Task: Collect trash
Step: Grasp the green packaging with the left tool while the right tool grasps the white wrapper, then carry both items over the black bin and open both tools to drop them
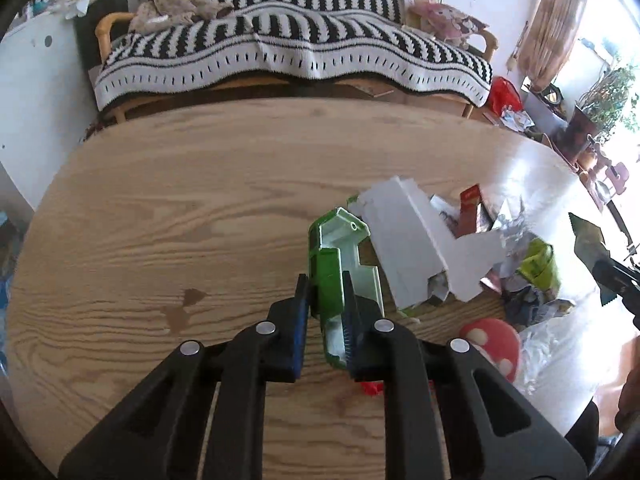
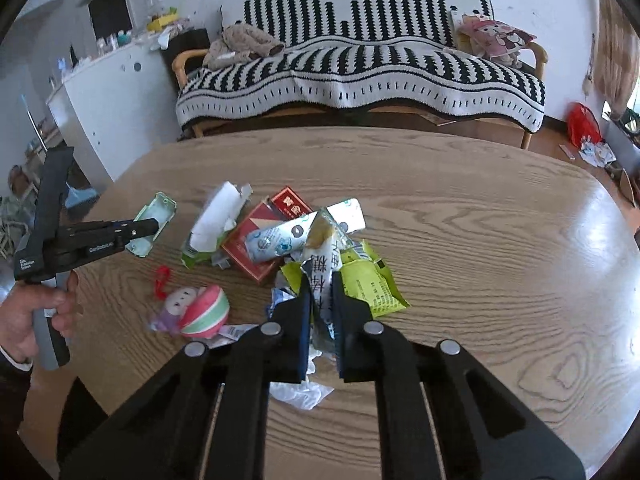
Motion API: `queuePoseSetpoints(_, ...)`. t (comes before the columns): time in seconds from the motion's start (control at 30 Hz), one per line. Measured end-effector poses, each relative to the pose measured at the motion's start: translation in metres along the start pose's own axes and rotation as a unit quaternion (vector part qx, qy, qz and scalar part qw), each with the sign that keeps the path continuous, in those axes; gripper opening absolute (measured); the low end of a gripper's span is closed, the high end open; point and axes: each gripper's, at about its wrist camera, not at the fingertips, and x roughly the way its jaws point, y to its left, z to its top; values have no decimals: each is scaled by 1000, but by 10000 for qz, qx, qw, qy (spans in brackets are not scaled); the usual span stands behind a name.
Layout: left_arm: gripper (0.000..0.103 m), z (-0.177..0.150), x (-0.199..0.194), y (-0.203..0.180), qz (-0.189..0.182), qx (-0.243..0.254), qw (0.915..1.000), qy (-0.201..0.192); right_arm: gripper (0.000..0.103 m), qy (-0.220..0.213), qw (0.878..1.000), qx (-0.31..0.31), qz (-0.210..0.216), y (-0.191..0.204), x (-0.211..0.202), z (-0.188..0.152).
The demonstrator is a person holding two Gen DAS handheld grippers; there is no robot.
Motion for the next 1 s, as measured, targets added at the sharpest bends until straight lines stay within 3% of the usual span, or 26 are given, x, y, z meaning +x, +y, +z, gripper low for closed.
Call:
queuePoseSetpoints(0.13, 15, 1, -18, -10, -50, 93, 9999, -83, 10, -82, 9999, 108, -31, -7, -16, -2)
queuePoseSetpoints(0.3, 15, -3, -36, -49, -285, 378, 9988, -149, 10, -270, 9989, 302, -250, -35, -49, -10)
queuePoseSetpoints(0.57, 15, -16, -51, -175, -1067, 1218, 9866, -179, 10, -611, 9881, 1041, -956, -125, -130, -62)
queuePoseSetpoints(0.77, 15, -43, -54, -308, -1943, 1970, 9610, -31, 10, -689, 9672, 1808, -1647, -205, -195, -135)
queuePoseSetpoints(1.0, 15, -109, -51, -462, -2882, 2823, 9143, 352, 10, -522, 9289, 2853, -2302, -281, -251, -249)
